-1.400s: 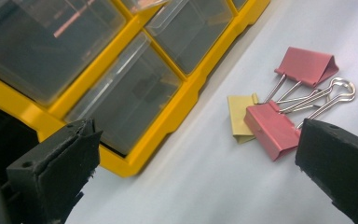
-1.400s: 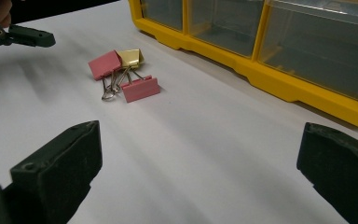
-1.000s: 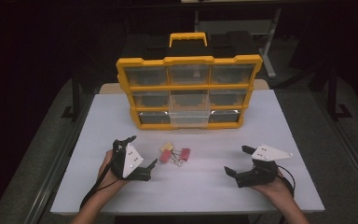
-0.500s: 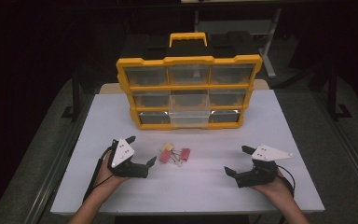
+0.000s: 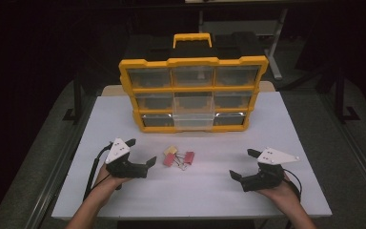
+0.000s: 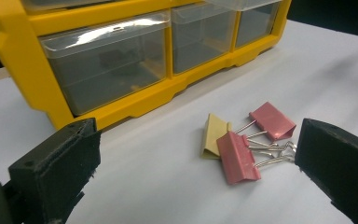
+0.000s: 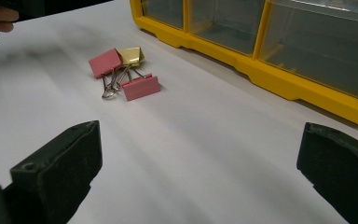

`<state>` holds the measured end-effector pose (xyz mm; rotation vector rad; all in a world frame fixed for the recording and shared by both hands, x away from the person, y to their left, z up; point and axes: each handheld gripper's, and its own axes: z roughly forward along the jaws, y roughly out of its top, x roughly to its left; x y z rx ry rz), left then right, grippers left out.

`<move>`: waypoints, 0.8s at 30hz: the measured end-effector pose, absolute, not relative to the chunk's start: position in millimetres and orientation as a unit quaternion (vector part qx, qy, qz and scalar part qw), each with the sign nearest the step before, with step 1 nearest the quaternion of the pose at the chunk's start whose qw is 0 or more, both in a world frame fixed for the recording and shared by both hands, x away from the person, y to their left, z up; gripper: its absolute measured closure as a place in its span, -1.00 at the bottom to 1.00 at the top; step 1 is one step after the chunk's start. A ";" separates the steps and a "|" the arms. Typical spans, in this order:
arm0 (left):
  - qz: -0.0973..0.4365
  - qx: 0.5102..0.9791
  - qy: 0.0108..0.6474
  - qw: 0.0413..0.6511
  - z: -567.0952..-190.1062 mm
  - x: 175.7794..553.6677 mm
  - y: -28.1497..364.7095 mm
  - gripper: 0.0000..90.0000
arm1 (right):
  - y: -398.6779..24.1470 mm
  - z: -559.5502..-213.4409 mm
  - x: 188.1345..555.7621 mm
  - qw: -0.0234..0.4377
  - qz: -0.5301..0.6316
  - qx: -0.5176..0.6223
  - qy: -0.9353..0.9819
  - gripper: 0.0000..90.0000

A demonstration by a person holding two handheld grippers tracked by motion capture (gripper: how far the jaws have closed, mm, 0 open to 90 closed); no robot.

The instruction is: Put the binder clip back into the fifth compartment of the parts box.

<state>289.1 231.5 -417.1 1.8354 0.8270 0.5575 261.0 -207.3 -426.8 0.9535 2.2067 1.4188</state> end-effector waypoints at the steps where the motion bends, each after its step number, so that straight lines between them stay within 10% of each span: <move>1: 0.232 0.762 0.340 0.501 -417.3 288.8 232.4 -1.00 | -207.5 -426.8 261.1 0.174 0.501 0.336 0.778 -1.00; 24: 0.239 0.756 0.317 0.521 -422.6 261.3 257.6 -1.00 | -204.0 -427.8 261.7 0.161 0.500 0.335 0.783 -1.00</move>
